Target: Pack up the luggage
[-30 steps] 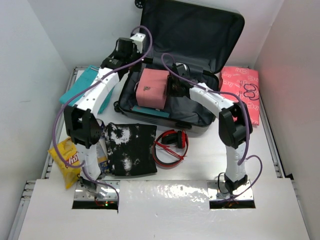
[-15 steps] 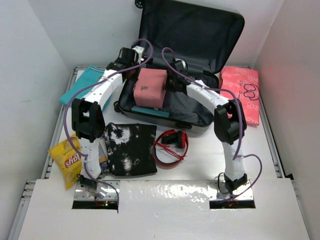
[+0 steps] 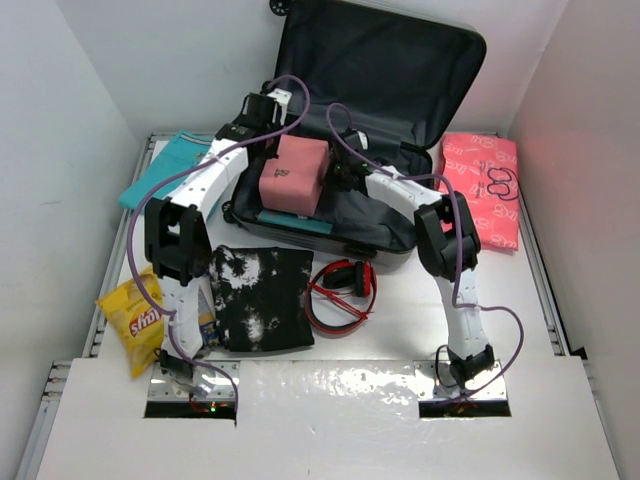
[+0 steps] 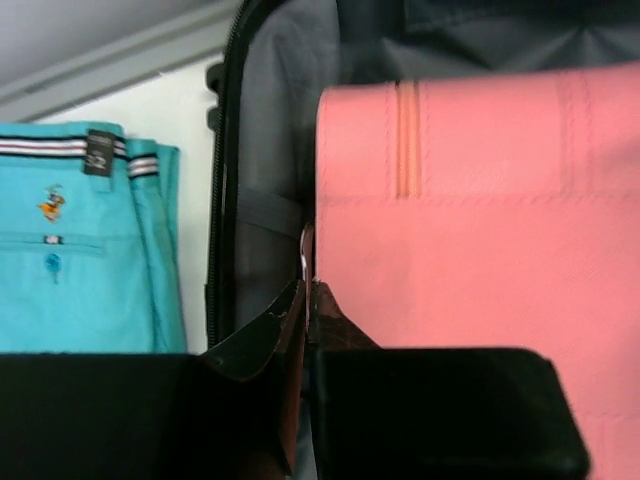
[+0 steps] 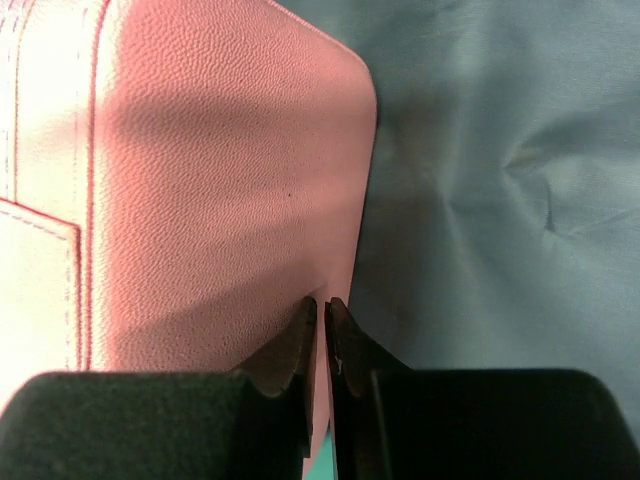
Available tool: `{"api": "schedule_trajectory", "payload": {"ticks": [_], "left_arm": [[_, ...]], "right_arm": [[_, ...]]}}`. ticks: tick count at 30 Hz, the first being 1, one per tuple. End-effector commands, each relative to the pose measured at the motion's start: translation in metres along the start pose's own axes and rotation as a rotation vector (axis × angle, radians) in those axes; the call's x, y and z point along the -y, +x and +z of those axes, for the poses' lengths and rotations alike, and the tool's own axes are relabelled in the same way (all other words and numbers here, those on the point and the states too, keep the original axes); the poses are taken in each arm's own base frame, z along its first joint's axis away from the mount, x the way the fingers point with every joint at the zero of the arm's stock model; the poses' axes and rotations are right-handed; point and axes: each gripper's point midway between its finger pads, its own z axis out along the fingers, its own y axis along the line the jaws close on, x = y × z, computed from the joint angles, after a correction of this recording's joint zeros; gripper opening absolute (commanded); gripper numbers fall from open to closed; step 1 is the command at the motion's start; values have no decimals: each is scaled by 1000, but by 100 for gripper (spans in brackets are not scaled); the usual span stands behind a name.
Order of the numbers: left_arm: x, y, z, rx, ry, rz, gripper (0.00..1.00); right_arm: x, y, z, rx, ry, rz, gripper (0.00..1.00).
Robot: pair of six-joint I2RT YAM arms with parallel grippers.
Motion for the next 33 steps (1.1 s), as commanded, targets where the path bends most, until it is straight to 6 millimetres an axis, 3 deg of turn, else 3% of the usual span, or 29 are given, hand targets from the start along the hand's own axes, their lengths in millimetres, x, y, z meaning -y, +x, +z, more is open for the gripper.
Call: {"api": "schedule_trajectory", "payload": {"ticks": [1, 3, 5, 6, 7, 9, 12, 14, 16, 17, 18, 20, 21, 22, 24, 25, 26, 27, 28, 29, 33], "left_arm": [[-21, -60, -44, 169, -57, -20, 5], [-26, -64, -52, 186, -72, -21, 8], [-30, -66, -59, 194, -83, -25, 11], [-31, -65, -60, 192, -84, -29, 12], [-32, -65, -63, 195, -85, -35, 12], [-32, -66, -67, 205, -74, -50, 15], [-34, -64, -70, 205, -68, -60, 16], [-37, -69, -74, 214, -70, -71, 17], [-46, -68, -78, 206, -80, -84, 17], [-49, -68, -83, 207, -75, -98, 18], [-53, -66, -86, 202, -76, -108, 18], [-69, -60, -95, 199, -84, -140, 19], [-75, -59, -99, 203, -89, -152, 20], [-84, -46, -98, 178, -102, -163, 20], [-91, -44, -115, 195, -100, -173, 21], [-94, -31, -114, 168, -104, -174, 22], [-97, -31, -127, 185, -107, -170, 23], [-97, -28, -131, 192, -110, -166, 23], [-96, -14, -128, 165, -110, -157, 23], [-98, -16, -140, 187, -117, -150, 24], [-98, -4, -151, 182, -120, -138, 25]], "right_arm": [[-68, -10, -10, 47, -210, -32, 8], [-40, -10, -16, 57, -92, -69, 7], [-34, -30, -43, 127, -67, -97, 11], [-15, -26, -47, 138, -17, -150, 12], [-21, -42, -71, 191, -28, -171, 13], [-12, -56, -88, 239, 8, -261, 23], [-19, -82, -124, 261, 32, -366, 43], [-16, -81, -149, 212, 56, -414, 53], [-4, -64, -166, 158, 84, -454, 65], [3, -59, -192, 154, 101, -459, 68], [33, -26, -190, 82, 168, -473, 72], [57, 8, -207, 72, 274, -524, 75], [79, 34, -218, 50, 319, -534, 76], [82, 54, -225, 43, 329, -562, 77], [99, 87, -233, -6, 324, -522, 77], [102, 100, -234, -32, 309, -499, 84], [101, 111, -233, -60, 269, -473, 91], [112, 126, -232, -86, 280, -446, 95], [113, 132, -234, -90, 262, -443, 96], [110, 136, -232, -90, 236, -440, 97], [116, 151, -231, -101, 233, -445, 96]]}}
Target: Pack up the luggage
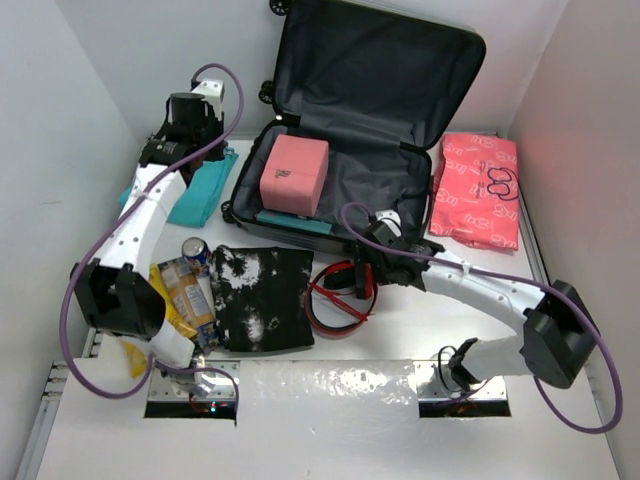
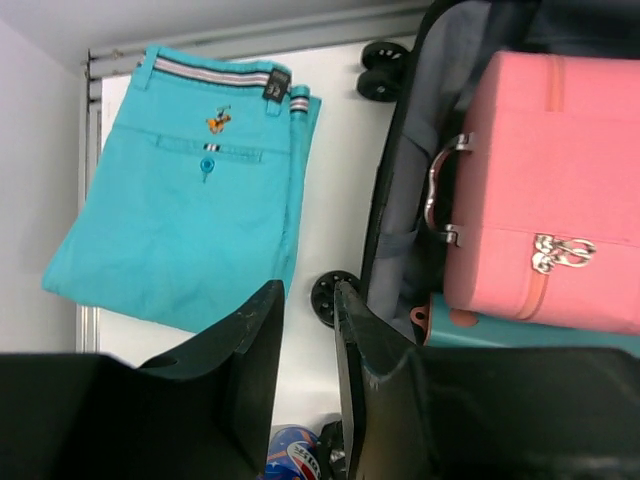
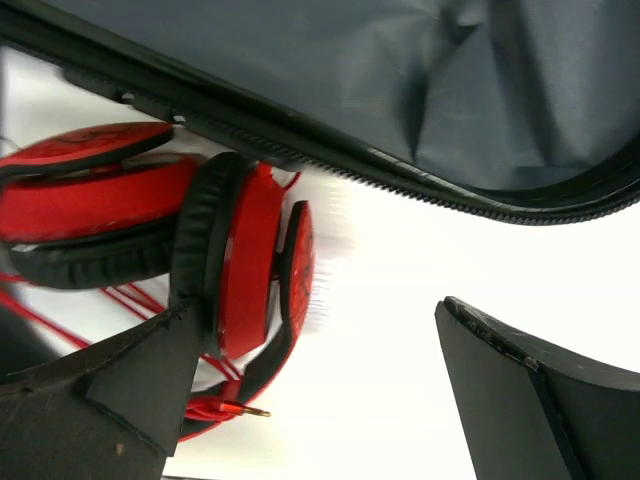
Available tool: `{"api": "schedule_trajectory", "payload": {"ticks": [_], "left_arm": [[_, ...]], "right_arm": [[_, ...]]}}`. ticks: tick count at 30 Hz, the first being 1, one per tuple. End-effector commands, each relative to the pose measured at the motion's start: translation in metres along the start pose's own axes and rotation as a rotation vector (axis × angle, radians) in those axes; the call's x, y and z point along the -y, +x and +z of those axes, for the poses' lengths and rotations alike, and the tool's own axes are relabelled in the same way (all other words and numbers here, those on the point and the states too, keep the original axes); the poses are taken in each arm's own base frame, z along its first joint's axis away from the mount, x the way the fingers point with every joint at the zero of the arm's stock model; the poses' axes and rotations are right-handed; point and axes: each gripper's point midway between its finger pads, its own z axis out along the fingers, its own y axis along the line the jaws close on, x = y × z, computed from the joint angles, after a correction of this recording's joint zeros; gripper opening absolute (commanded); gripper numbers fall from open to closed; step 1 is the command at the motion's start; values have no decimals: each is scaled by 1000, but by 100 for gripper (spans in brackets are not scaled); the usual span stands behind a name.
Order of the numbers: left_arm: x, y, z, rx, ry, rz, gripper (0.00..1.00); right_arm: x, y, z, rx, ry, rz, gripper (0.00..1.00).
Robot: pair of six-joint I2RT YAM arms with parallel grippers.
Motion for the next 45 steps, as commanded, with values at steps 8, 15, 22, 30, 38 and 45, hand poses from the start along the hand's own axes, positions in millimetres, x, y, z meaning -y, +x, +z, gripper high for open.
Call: {"api": "schedule_trajectory", "payload": {"ticks": [8, 15, 22, 30, 38, 45], "left_arm": [[-11, -4, -25, 70, -22, 17, 26], [-16, -2, -26, 73, -36, 19, 26], [-16, -4, -26, 74, -33, 22, 26], [-16, -2, -27, 72, -31, 24, 26], [-18, 0, -27, 69, -41, 27, 26], [-19, 0, -25, 69, -46, 32, 26]], "right_arm": [[-49, -10, 3, 59, -200, 22, 89], [-47, -4, 3, 50, -184, 18, 91], [-18, 6, 20, 3, 15, 9, 89], [-36, -4, 27, 29, -57, -11, 55], [-32, -15, 0, 60, -90, -11, 10], [-45, -37, -49, 84, -222, -37, 0]]}}
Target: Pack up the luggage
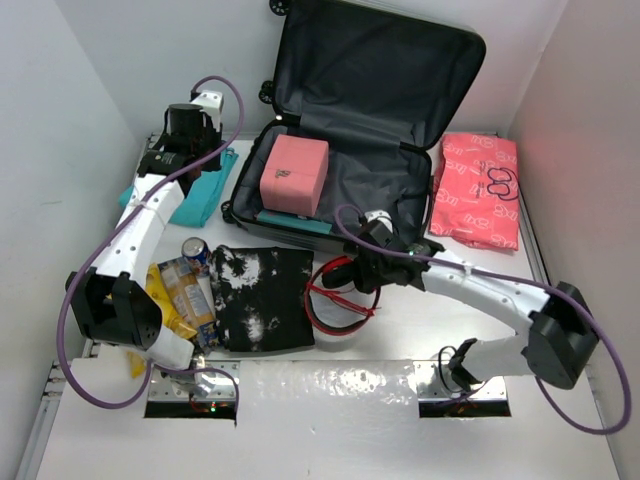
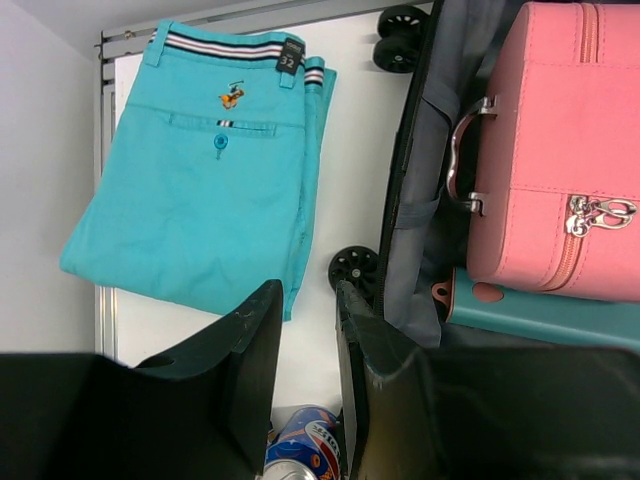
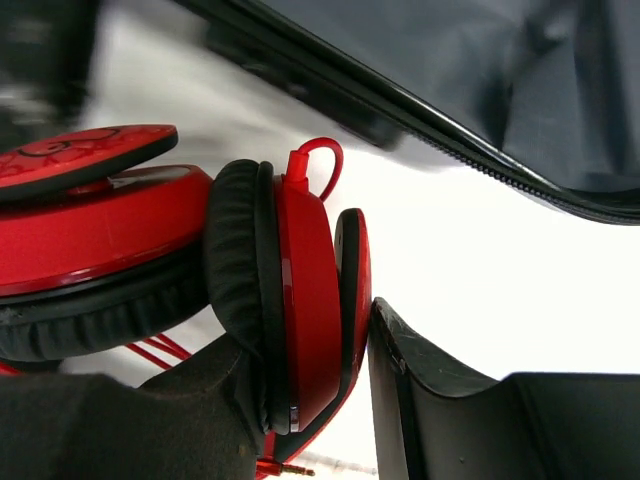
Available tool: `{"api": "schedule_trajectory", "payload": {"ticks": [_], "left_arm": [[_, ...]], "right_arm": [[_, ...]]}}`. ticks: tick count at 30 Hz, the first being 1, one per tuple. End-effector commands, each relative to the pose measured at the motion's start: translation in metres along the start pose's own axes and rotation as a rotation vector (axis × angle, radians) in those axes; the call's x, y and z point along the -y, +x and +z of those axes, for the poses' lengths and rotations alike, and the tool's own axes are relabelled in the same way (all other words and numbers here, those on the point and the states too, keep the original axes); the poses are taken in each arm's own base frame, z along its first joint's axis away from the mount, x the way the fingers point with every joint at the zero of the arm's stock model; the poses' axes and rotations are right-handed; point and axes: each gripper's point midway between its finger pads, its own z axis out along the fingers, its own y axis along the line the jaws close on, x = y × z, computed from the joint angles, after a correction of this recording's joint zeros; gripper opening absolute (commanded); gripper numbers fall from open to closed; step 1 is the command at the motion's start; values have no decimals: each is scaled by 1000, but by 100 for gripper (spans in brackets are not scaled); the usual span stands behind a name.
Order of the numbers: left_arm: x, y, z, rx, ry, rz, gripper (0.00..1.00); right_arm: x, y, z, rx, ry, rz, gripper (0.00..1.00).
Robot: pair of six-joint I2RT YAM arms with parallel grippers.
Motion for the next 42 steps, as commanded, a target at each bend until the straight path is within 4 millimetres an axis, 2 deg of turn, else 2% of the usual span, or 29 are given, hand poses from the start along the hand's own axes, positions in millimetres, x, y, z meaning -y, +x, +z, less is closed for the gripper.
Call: {"api": "schedule_trajectory", "payload": {"ticks": [1, 2, 3, 5, 6, 7, 8, 9, 10, 11, 12, 13, 15, 16, 18, 19, 20, 22, 23, 25, 26, 28, 31, 33, 37, 38, 40, 41, 42], "left_arm": [[-13, -19, -11, 72, -31, -9, 26], [-13, -18, -11, 70, -32, -11, 26], [-13, -17, -11, 67, -33, -11, 26], [-16, -19, -12, 70, -37, -18, 26], [-17, -18, -12, 66, -37, -21, 26], [-19, -18, -12, 66, -42, -24, 26], [-21, -18, -12, 67, -46, -27, 26], [-22, -18, -13, 67, -48, -27, 26], [-24, -18, -13, 66, -52, -30, 27], [-25, -18, -13, 67, -57, -33, 27], [-26, -18, -14, 66, -58, -32, 27], [-28, -19, -15, 69, -61, -33, 27], [-31, -20, -18, 74, -70, -36, 27], [-33, -19, -19, 73, -73, -35, 27], [-36, -16, -20, 68, -86, -31, 27], [-38, -14, -19, 64, -93, -29, 27], [-40, -13, -19, 60, -98, -28, 27], [-43, -8, -15, 47, -106, -28, 27], [-44, -6, -14, 42, -110, -27, 27], [-47, -1, -10, 25, -118, -28, 27], [-48, 0, -9, 21, -122, -26, 27], [-51, 2, -6, 12, -130, -29, 27], [-57, 7, -3, -2, -145, -37, 27], [-61, 9, 0, -10, -153, -42, 27], [-64, 11, 0, -17, -159, -43, 28], [-65, 12, -1, -21, -160, -40, 30], [-64, 14, -1, -30, -154, -23, 38], [-63, 18, -3, -47, -147, -10, 41], [-62, 20, -4, -54, -138, 6, 43]], "right_arm": [[-30, -55, -50, 126, -162, 6, 0], [-33, -58, -60, 117, -184, -3, 0], [-41, -80, -79, 170, -219, 3, 0], [-42, -98, -97, 202, -226, -18, 0], [-45, -125, -115, 262, -231, -10, 0], [-42, -137, -121, 284, -205, -43, 0], [-31, -149, -125, 291, -150, -56, 0], [-28, -183, -147, 363, -146, -40, 0], [-11, -198, -127, 329, -76, -50, 0], [1, -211, -124, 329, -44, -43, 0], [10, -234, -129, 365, -40, -27, 0], [36, -245, -105, 334, 20, 8, 0], [53, -268, -95, 364, 55, -7, 0], [66, -273, -76, 341, 85, 4, 0], [69, -291, -69, 358, 42, 26, 0], [83, -296, -50, 338, 43, 62, 0], [85, -304, -47, 353, 22, 82, 0], [102, -311, -31, 350, -3, 136, 0], [106, -315, -15, 342, -1, 148, 0], [126, -315, 4, 315, 32, 170, 0], [131, -311, 24, 281, 41, 177, 0], [147, -305, 41, 249, 62, 205, 0], [158, -296, 71, 213, 66, 240, 0], [157, -289, 89, 190, 61, 234, 0], [156, -283, 108, 180, 52, 239, 0], [157, -280, 110, 171, 59, 238, 10], [159, -277, 113, 162, 75, 227, 24], [160, -276, 113, 161, 78, 218, 50], [160, -277, 112, 163, 71, 210, 57]]}}
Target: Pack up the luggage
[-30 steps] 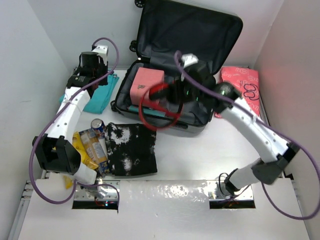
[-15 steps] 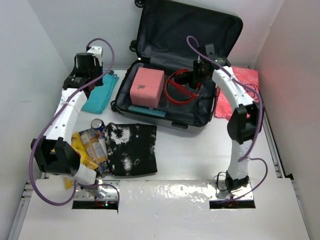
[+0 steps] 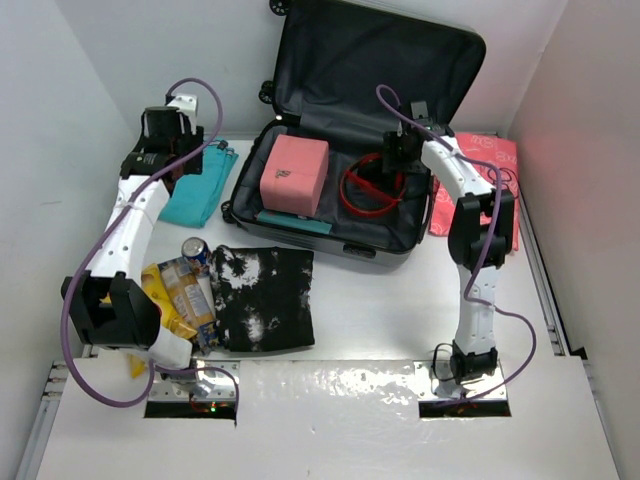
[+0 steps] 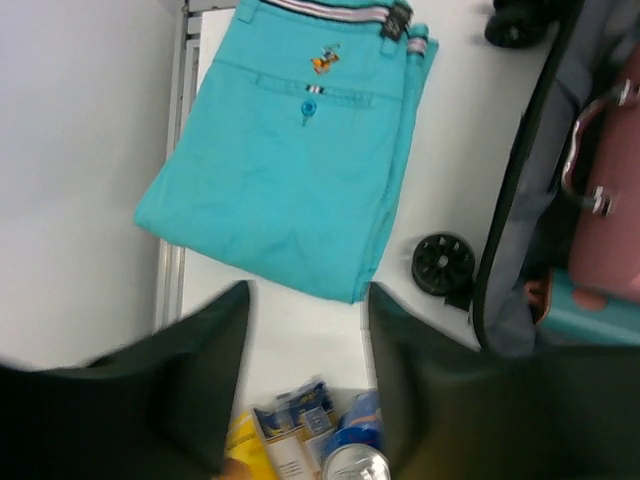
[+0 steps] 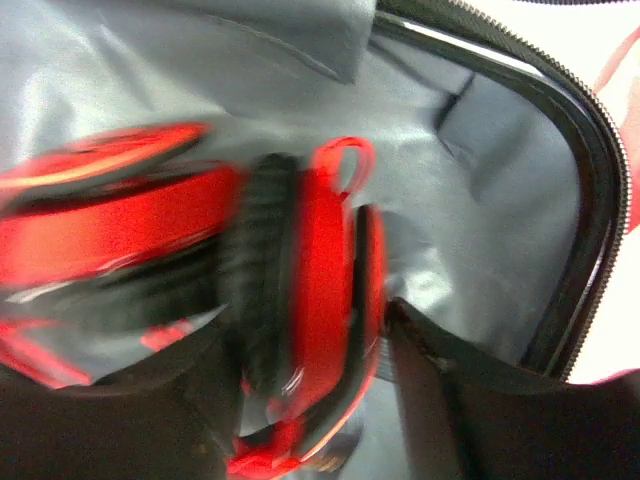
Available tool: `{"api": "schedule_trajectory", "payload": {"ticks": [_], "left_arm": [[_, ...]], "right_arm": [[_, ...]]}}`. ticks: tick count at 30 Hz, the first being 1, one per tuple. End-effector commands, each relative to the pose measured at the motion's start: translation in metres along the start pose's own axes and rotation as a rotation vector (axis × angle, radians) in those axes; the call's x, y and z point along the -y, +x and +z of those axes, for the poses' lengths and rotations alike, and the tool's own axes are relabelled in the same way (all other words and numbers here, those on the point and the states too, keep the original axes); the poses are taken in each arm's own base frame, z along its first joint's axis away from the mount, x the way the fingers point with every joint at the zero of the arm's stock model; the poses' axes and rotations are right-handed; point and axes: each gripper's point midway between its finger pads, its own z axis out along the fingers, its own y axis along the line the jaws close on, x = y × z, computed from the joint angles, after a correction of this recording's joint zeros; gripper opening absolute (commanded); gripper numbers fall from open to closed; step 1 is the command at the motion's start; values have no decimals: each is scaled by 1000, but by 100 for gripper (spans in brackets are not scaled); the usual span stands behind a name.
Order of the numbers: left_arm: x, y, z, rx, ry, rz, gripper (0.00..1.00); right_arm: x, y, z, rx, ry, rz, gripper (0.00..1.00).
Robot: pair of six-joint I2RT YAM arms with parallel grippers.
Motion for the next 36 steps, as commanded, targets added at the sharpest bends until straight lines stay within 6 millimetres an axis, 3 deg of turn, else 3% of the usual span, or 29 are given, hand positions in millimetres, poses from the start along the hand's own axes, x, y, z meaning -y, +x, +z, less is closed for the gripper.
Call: {"api": "schedule_trajectory", "payload": {"ticks": [1, 2, 4, 5, 6, 7, 8, 9, 10, 11, 13, 14, 17, 18, 20, 21, 22, 29, 34, 36], "left_arm": [[1, 10, -6, -33, 49, 90, 51], [-3, 19, -6, -61, 72, 122, 54], [12, 33, -14, -88, 196, 244, 71], [17, 57, -20, -161, 243, 290, 79], [21, 65, -27, -172, 284, 321, 92], [25, 75, -31, -187, 325, 375, 93], [27, 100, -33, -245, 354, 403, 93], [27, 107, -40, -246, 365, 426, 93], [28, 118, -42, -260, 390, 473, 100], [31, 138, -43, -298, 414, 495, 100], [32, 157, -47, -326, 431, 521, 100], [33, 162, -47, -339, 436, 521, 100], [36, 171, -42, -345, 437, 501, 100], [37, 171, -39, -342, 431, 489, 100], [37, 173, -28, -341, 393, 456, 100], [33, 171, -21, -337, 351, 438, 100], [31, 179, -17, -360, 339, 432, 100], [42, 203, -4, -450, 384, 404, 97], [42, 204, -10, -487, 401, 411, 72], [40, 205, -16, -516, 407, 415, 71]], "right_arm": [[-12, -34, -17, 119, -50, -12, 64], [-13, -35, -20, 119, -58, -28, 73], [-17, -39, -32, 127, -87, -41, 77], [-17, -40, -37, 133, -93, -51, 79], [-17, -41, -41, 142, -96, -55, 84], [-18, -43, -46, 155, -101, -58, 84], [-17, -44, -56, 169, -104, -65, 84], [-18, -46, -62, 179, -108, -65, 84], [-21, -44, -68, 178, -120, -70, 84], [-20, -50, -83, 203, -124, -73, 84], [-30, -42, -96, 199, -159, -104, 84], [-33, -44, -114, 227, -167, -121, 84], [-50, -25, -129, 230, -185, -209, 85], [-62, -23, -145, 257, -207, -238, 85], [-76, -5, -150, 247, -230, -284, 85], [-81, -6, -163, 285, -244, -292, 85], [-82, 7, -159, 265, -250, -302, 86], [-104, 32, -179, 292, -337, -324, 86], [-103, 42, -185, 294, -349, -326, 86], [-102, 45, -186, 291, -350, -328, 86]]}}
